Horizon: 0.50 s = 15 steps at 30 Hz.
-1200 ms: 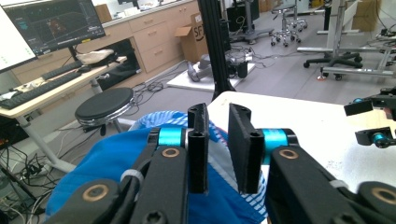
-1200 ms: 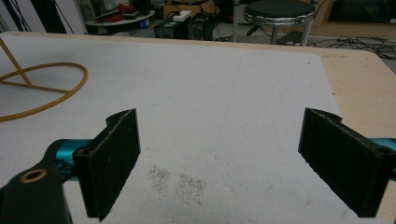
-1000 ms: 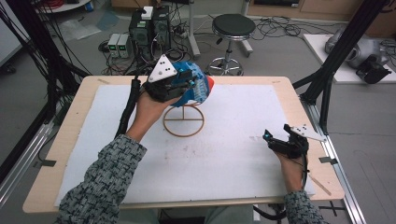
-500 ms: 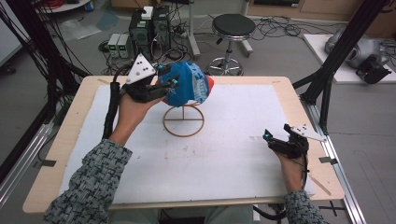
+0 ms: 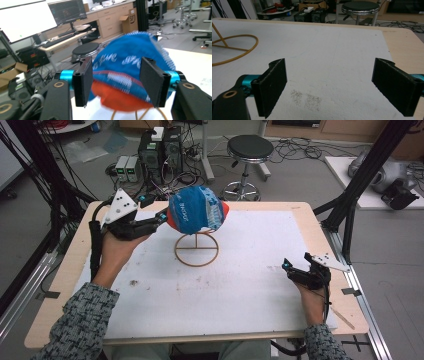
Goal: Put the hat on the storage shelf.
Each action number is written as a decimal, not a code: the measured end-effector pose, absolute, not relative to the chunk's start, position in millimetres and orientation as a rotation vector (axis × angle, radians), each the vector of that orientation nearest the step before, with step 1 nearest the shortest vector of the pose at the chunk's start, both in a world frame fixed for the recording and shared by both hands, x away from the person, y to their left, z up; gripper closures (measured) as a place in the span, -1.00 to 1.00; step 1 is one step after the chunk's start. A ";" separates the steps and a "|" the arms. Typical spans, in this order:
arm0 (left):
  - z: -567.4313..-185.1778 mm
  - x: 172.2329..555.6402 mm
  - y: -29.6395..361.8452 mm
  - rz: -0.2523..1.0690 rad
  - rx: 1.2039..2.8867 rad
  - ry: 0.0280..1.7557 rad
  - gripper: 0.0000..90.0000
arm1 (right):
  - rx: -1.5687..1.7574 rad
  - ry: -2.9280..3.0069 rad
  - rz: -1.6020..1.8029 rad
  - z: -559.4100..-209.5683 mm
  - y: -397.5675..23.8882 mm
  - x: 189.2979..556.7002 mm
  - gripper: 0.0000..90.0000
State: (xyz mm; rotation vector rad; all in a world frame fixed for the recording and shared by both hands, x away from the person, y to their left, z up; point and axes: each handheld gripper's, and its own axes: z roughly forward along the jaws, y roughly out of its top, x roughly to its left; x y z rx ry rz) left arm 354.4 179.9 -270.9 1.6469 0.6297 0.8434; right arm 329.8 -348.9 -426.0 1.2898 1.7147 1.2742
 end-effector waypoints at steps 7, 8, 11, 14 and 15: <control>-289.6 338.4 204.9 0.836 1.615 0.692 -0.15 | 1.283 1.712 1.282 -426.0 -347.5 330.8 -0.74; -292.3 336.0 208.2 0.838 1.610 0.704 -0.17 | 1.284 1.712 1.283 -425.8 -347.1 331.1 -0.74; -300.3 329.0 216.7 0.832 1.587 0.735 -0.26 | 1.288 1.711 1.289 -425.5 -345.8 331.6 -0.74; -310.4 321.4 225.9 0.833 1.565 0.775 -0.32 | 1.282 1.712 1.287 -425.6 -345.0 332.3 -0.73; -313.7 319.5 228.7 0.832 1.560 0.788 -0.34 | 1.278 1.712 1.288 -425.8 -345.0 332.7 -0.72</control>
